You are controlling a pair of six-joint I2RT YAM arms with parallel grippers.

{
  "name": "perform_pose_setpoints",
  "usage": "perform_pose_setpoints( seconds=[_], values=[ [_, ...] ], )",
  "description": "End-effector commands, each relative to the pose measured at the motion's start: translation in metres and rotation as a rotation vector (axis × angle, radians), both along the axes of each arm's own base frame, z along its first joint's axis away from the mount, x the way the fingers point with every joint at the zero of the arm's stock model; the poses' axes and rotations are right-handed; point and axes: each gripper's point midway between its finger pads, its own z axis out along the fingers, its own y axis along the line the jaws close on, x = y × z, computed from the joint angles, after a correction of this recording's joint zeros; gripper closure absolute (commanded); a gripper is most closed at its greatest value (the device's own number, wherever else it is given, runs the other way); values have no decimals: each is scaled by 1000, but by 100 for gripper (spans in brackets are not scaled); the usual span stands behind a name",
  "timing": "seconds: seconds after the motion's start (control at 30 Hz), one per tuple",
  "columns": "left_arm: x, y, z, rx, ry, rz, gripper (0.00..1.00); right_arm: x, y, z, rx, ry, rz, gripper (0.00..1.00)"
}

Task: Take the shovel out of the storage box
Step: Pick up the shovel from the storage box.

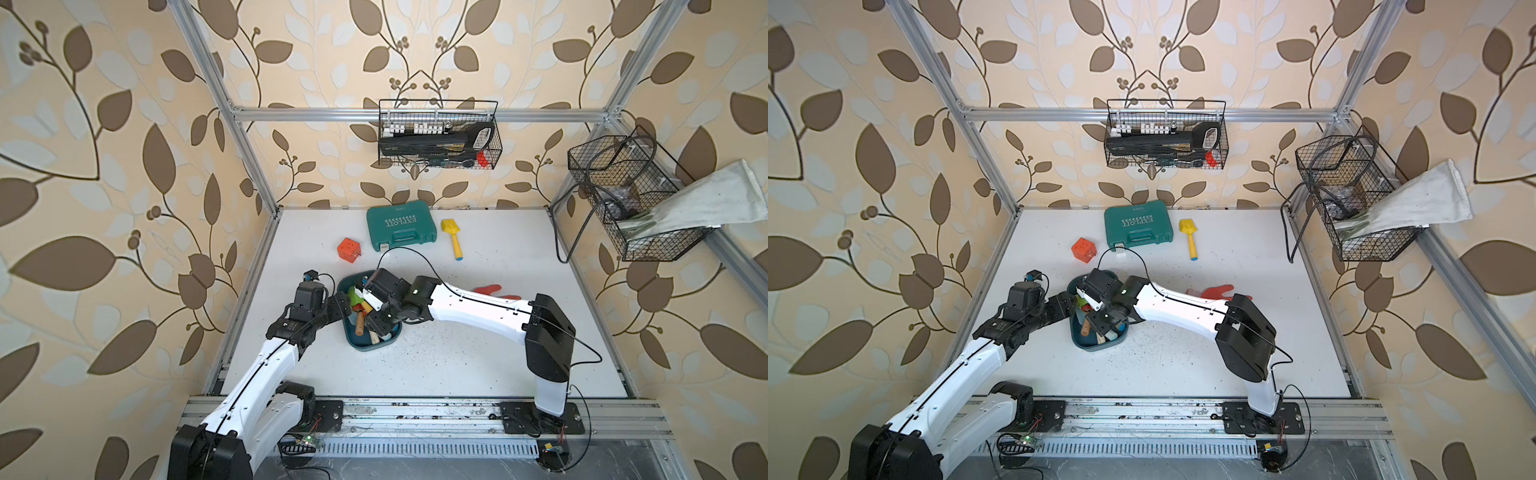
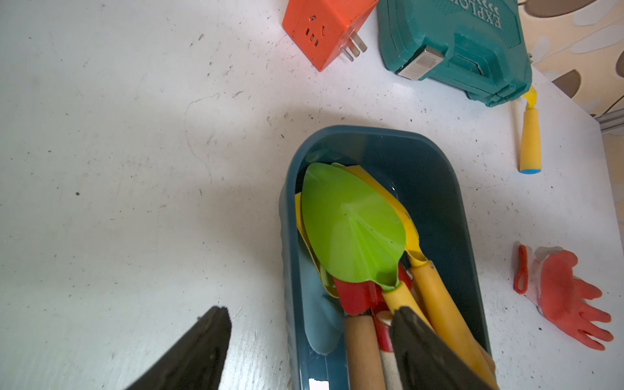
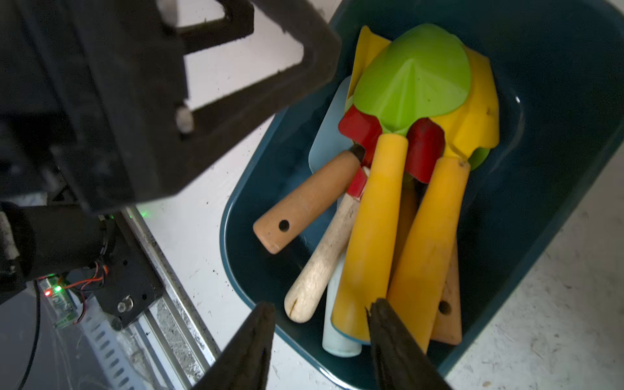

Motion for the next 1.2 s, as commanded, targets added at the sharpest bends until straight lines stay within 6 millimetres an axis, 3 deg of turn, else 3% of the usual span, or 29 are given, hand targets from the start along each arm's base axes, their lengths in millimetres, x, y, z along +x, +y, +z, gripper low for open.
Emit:
perform_pose_setpoints(
  seconds=[0.0,0.43,0.67,0.8,0.97,1.17],
  values=[
    [4,-1,5,-29,-21,6,20,12,-3,-8,-66,-44,-50,51],
    [3,0,7,-30,-30,7,19,12,1,-41,-126,-17,-66,58],
    [3,0,7,-30,-28,8,19,21,-2,-47,-165,-46,-110,59],
    [3,0,8,-31,-31,7,19,23,-2,-49,-163,-47,-124,60],
    [2,0,8,-30,-33,11,19,23,1,-48,-139,-40,-142,69],
    [3,1,9,-28,-36,14,19,26,4,-29,-80,-68,-167,75]
  ],
)
